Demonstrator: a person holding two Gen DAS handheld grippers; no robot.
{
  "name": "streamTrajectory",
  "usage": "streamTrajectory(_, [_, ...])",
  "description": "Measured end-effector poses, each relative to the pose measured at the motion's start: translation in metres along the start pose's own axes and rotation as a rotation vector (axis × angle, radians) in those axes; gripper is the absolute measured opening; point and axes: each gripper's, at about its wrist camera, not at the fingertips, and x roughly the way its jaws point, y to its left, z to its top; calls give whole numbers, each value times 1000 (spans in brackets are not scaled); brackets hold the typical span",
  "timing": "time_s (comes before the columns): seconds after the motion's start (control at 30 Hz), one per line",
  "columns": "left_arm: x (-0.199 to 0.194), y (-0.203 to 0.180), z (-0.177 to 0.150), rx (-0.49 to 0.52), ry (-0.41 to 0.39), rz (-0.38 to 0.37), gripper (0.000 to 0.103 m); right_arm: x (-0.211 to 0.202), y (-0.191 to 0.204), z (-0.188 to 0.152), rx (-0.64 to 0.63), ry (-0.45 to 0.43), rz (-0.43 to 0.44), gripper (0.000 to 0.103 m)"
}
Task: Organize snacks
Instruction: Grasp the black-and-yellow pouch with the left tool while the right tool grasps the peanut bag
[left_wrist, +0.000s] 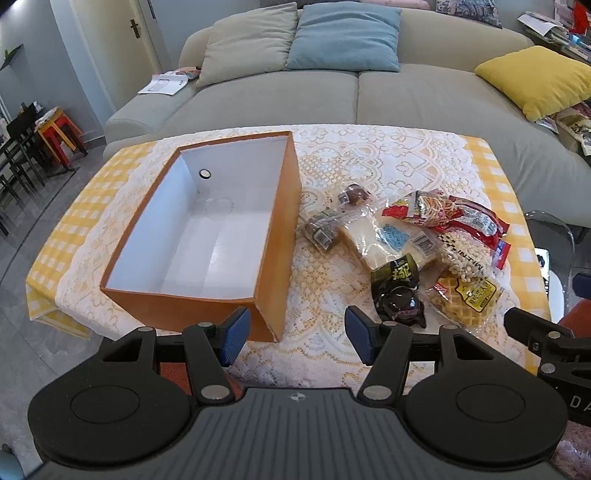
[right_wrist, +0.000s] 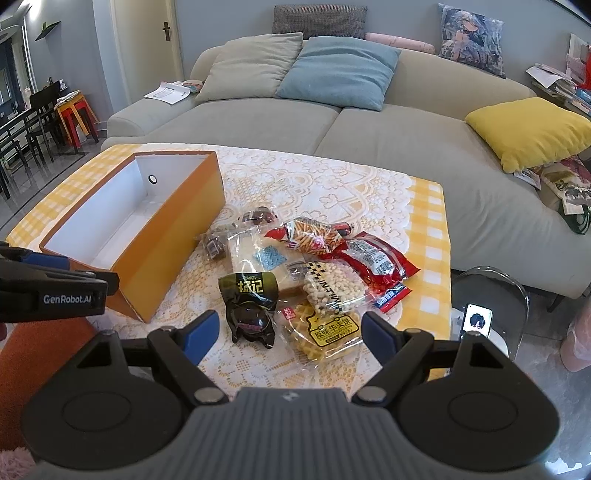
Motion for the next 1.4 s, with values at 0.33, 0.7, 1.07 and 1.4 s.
streamTrajectory(0.33, [27,-10,8,44,41,-213,69,38,-30,-8,95,106,148,68])
streamTrajectory(0.7, [83,-29,21,60,48,-338,69,101,-53,6,96,139,123,63])
streamTrajectory(1.07, [146,-43,17,81,157,-339,69,161,-56,19,-148,104,59,67])
streamTrajectory(1.4, [176,-41,15,6,253,-439,71,184,-52,18,-182,81,95,63])
